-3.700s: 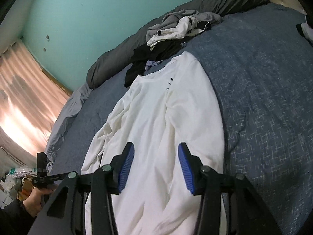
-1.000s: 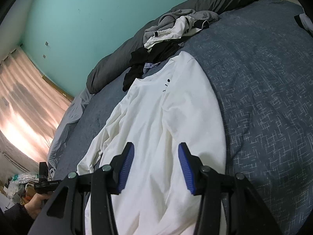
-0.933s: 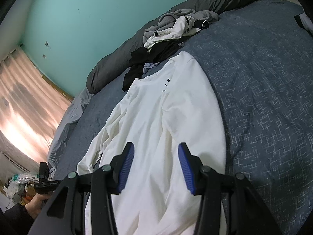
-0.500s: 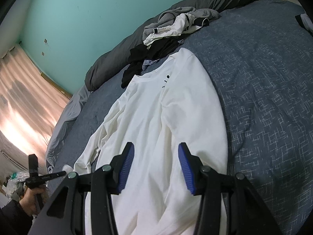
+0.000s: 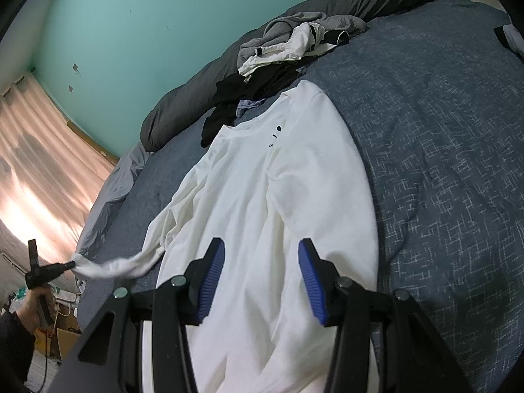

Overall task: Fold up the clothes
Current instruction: 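Grasp a white sleeve cuff with the left tool and pull it outward, then release the sleeve flat on the bed with the left tool, then grasp the other sleeve with the right tool and stretch it out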

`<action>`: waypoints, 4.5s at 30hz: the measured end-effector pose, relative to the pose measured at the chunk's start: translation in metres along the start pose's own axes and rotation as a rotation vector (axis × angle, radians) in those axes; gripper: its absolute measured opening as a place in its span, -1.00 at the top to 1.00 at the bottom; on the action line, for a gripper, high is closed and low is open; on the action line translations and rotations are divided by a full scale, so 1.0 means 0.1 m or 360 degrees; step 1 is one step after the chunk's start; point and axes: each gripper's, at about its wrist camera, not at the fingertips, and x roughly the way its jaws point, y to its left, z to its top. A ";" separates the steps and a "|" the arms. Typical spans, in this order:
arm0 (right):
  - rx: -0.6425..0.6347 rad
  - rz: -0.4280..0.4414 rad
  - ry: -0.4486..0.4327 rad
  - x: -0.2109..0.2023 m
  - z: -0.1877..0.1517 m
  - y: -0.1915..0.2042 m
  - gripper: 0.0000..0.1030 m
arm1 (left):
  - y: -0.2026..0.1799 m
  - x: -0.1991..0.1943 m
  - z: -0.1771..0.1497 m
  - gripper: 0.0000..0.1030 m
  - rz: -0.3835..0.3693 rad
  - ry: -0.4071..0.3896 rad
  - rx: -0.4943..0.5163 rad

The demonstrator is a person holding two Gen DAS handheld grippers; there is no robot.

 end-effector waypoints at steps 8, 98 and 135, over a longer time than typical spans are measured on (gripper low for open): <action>-0.0029 -0.0014 0.0036 0.09 -0.04 0.03 0.08 | 0.58 -0.09 0.14 0.90 0.0119 -0.0054 -0.0168; -0.0199 -0.0726 0.0309 -1.88 0.57 -0.56 0.96 | -1.12 -0.60 -1.06 0.25 -0.0497 0.0160 0.0394; -0.0430 -0.0900 0.0514 -1.32 0.60 -1.61 0.97 | -1.62 -0.30 -1.08 0.25 -0.0493 0.0282 0.0473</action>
